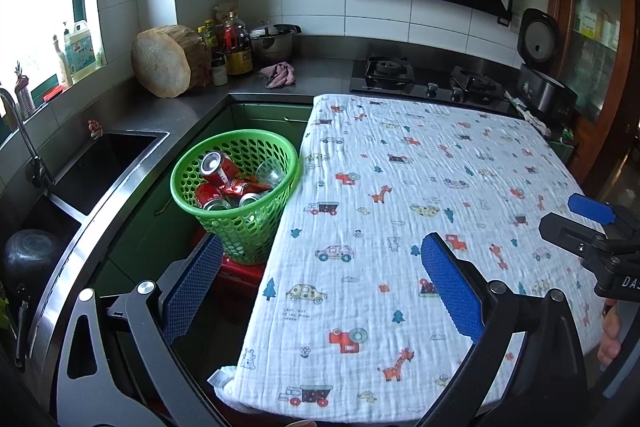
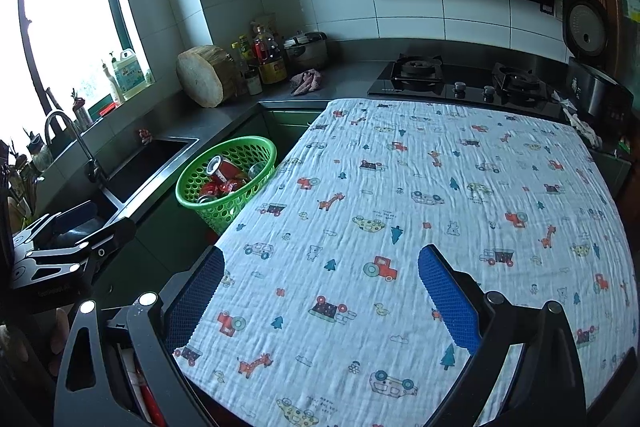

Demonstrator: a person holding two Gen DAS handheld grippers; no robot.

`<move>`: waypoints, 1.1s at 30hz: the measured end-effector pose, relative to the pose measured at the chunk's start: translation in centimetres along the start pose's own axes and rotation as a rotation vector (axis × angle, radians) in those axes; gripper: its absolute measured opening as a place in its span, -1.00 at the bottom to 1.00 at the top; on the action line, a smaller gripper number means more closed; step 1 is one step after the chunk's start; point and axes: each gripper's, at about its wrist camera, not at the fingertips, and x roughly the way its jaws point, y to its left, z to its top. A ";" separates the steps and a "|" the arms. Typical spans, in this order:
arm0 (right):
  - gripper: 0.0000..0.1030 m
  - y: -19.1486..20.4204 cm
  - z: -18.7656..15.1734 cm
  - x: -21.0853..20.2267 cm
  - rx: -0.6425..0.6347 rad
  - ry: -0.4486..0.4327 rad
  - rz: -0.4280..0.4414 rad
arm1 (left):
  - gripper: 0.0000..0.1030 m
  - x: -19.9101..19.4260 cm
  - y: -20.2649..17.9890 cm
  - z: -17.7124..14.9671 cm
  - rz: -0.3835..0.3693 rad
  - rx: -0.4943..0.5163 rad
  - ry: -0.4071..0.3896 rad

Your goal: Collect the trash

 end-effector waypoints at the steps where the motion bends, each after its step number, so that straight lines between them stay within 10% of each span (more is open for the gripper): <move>1: 0.83 0.0 0.0 0.0 -0.001 -0.001 -0.003 | 0.90 0.0 0.0 0.0 -0.001 -0.001 -0.001; 33: 0.83 0.2 -0.1 -0.2 0.009 -0.005 0.001 | 0.90 -0.4 0.3 0.0 0.003 -0.002 -0.005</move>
